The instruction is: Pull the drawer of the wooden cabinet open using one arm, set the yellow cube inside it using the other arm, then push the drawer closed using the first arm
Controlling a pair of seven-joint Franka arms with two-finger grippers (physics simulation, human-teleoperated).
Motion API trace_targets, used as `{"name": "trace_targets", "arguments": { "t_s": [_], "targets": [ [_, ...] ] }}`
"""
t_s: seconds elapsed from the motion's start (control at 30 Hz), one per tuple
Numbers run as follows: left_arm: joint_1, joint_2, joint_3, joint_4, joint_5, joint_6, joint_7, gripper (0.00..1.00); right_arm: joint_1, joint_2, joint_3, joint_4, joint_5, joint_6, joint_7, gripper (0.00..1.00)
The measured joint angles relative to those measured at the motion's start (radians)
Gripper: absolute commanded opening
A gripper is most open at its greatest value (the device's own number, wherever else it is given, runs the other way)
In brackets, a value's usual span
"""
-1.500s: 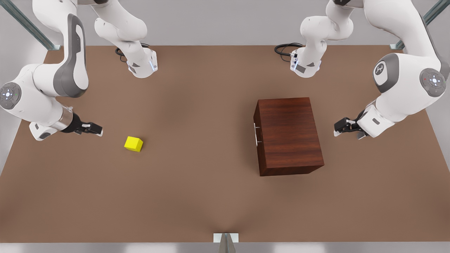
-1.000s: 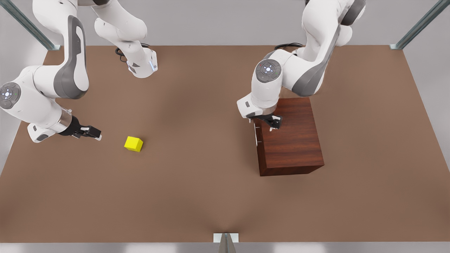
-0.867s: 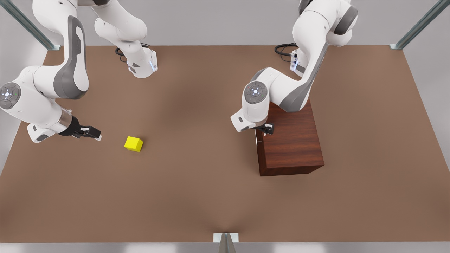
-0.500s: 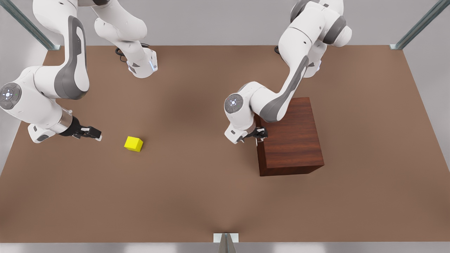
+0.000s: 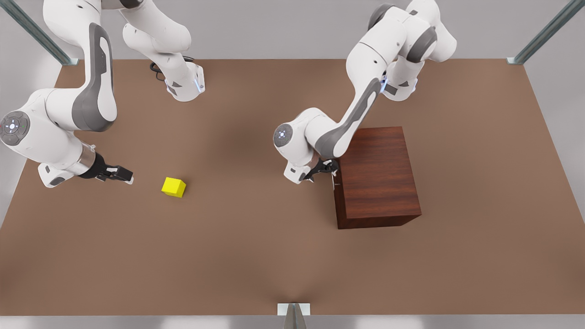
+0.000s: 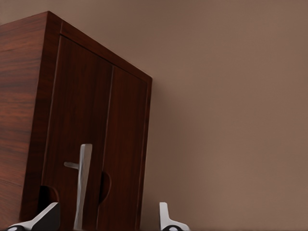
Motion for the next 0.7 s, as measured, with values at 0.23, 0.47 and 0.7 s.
{"name": "trace_targets", "arguments": {
  "t_s": [0.23, 0.47, 0.7],
  "targets": [
    [-0.005, 0.021, 0.000, -0.010, 0.047, 0.002, -0.071, 1.00, 0.000, 0.000, 0.000, 0.000, 0.000, 0.000, 0.001, 1.00],
    [-0.007, 0.029, -0.002, -0.017, 0.061, 0.011, -0.121, 1.00, 0.001, 0.002, 0.002, 0.000, -0.001, 0.000, 0.002, 1.00],
    [-0.007, 0.041, -0.005, -0.016, 0.017, 0.032, -0.154, 1.00, 0.002, 0.017, 0.006, 0.011, -0.001, 0.000, 0.002, 1.00]
  ]
}}
